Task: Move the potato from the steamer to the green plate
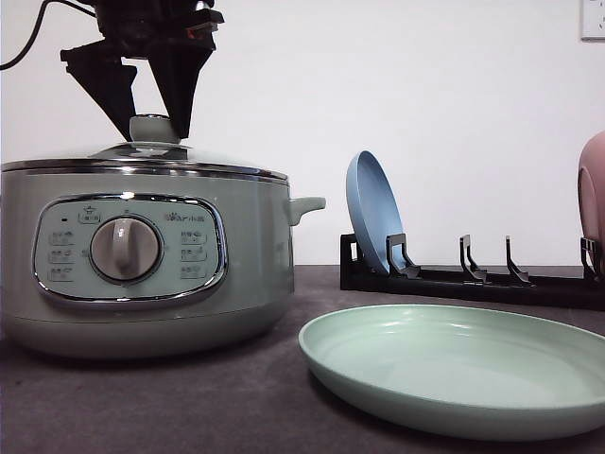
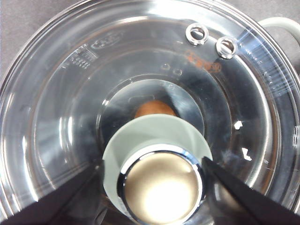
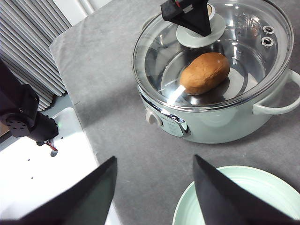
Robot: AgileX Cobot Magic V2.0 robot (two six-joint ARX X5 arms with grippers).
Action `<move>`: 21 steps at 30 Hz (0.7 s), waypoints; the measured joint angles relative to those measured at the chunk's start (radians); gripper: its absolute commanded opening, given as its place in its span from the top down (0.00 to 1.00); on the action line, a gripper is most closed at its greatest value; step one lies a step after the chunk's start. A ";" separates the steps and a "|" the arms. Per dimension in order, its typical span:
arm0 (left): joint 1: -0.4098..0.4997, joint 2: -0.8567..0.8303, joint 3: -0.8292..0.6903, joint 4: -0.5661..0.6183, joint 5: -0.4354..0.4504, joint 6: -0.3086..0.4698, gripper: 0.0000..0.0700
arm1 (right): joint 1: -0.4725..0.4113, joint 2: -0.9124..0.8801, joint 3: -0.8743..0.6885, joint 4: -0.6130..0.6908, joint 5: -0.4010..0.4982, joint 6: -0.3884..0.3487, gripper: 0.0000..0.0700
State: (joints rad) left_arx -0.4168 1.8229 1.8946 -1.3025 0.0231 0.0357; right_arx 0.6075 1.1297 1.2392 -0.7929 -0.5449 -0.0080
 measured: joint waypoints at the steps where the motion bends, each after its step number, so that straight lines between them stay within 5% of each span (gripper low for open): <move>1: 0.000 0.000 0.000 -0.001 0.000 0.000 0.47 | 0.000 0.000 0.000 0.000 0.000 -0.002 0.55; 12: -0.005 0.000 0.001 -0.010 0.001 0.000 0.66 | 0.000 0.000 0.000 0.000 0.000 -0.013 0.55; 18: -0.005 0.000 0.005 -0.014 0.001 0.007 0.99 | 0.000 0.000 0.000 0.000 0.000 -0.014 0.55; 21: -0.005 0.000 0.006 -0.017 0.001 0.008 0.99 | 0.000 0.000 0.000 0.000 0.000 -0.014 0.55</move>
State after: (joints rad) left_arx -0.4221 1.8229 1.9004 -1.3199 0.0238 0.0433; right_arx 0.6075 1.1297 1.2392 -0.7925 -0.5449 -0.0219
